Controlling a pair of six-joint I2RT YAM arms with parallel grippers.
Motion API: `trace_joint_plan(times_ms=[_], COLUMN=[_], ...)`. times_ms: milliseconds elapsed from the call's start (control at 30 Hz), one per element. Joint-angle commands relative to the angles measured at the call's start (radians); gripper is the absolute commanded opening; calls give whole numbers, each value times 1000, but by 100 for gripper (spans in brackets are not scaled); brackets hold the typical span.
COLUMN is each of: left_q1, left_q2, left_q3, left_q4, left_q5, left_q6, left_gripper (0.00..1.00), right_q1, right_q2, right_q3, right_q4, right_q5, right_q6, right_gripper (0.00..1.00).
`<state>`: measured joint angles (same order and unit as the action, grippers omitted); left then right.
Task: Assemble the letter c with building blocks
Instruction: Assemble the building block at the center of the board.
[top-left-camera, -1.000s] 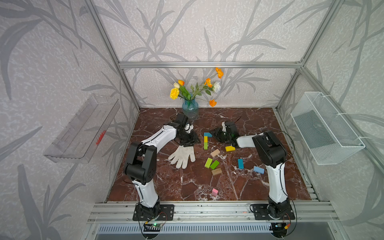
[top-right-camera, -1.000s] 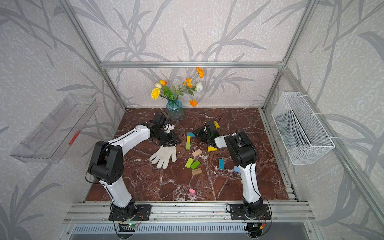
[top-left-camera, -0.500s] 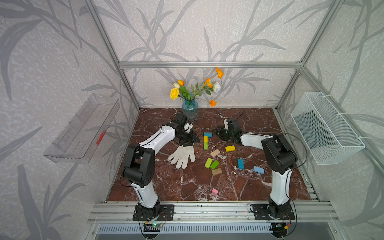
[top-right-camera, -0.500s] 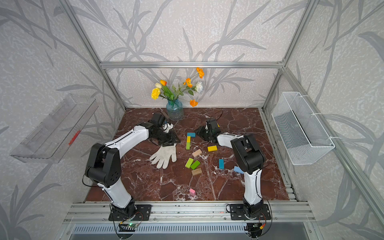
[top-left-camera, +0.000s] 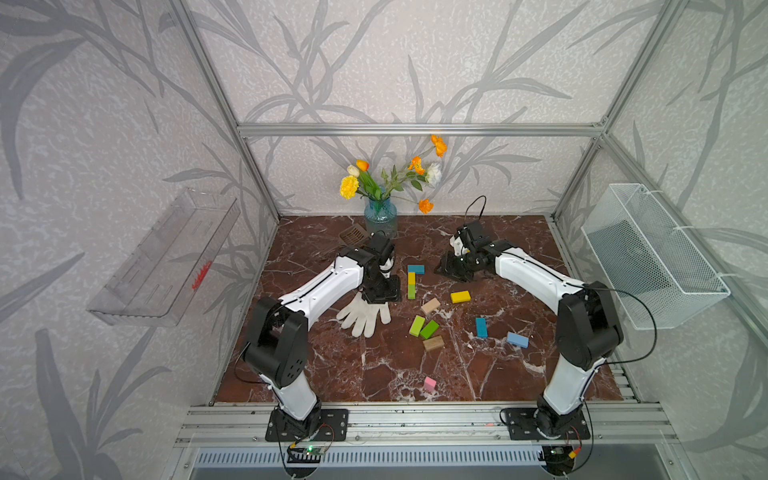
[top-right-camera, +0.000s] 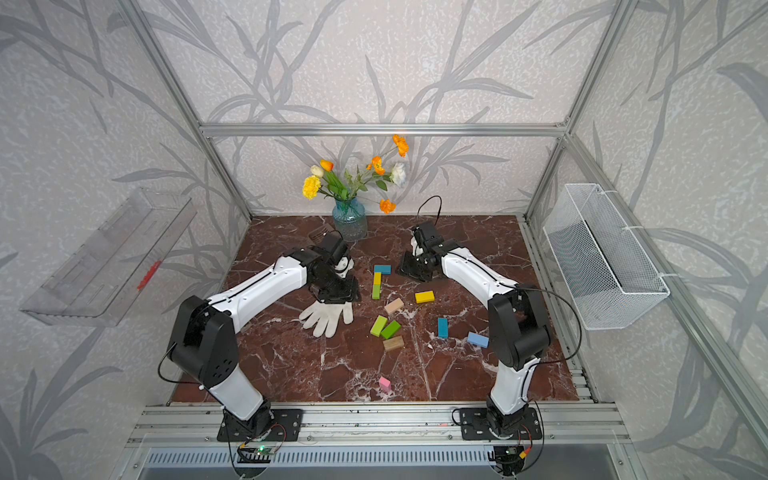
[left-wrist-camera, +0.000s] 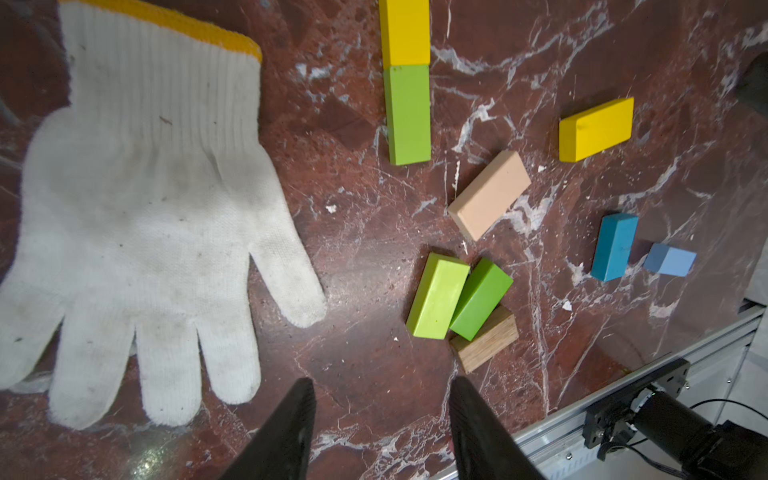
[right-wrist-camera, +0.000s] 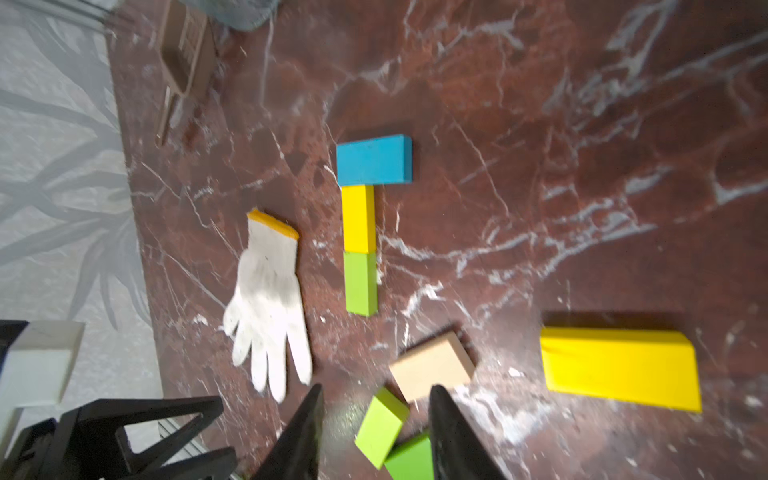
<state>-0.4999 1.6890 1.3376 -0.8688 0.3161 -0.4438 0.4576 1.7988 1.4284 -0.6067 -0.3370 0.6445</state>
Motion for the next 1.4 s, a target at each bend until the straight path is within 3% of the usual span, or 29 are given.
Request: trace_joint_plan(times_ms=[0, 167, 300, 633, 900, 1367], left_q1=[-14, -17, -17, -3, 15, 63], left_q2=[-39, -85, -111, -159, -199, -261], left_q3=[17, -19, -38, -86, -132, -187], left_q4=[-54, -25, -13, -6, 17, 18], left_q5=[-57, -44, -24, -9, 38, 74], left_q6=[-32, -86, -103, -80, -68, -60], left_gripper=[53, 53, 53, 53, 53, 54], right_q1=[23, 81, 131, 224, 261, 268], right_q2=[-42, -48, -32, 128, 216, 330], right_q3=[49, 91, 108, 206, 226, 244], right_q4=[-246, -362, -394, -468, -428, -331], right_q5=[33, 103, 166, 253, 283, 307], right_q6=[-139, -326, -441, -583, -590, -483], right_gripper=[43, 58, 62, 74, 82, 83])
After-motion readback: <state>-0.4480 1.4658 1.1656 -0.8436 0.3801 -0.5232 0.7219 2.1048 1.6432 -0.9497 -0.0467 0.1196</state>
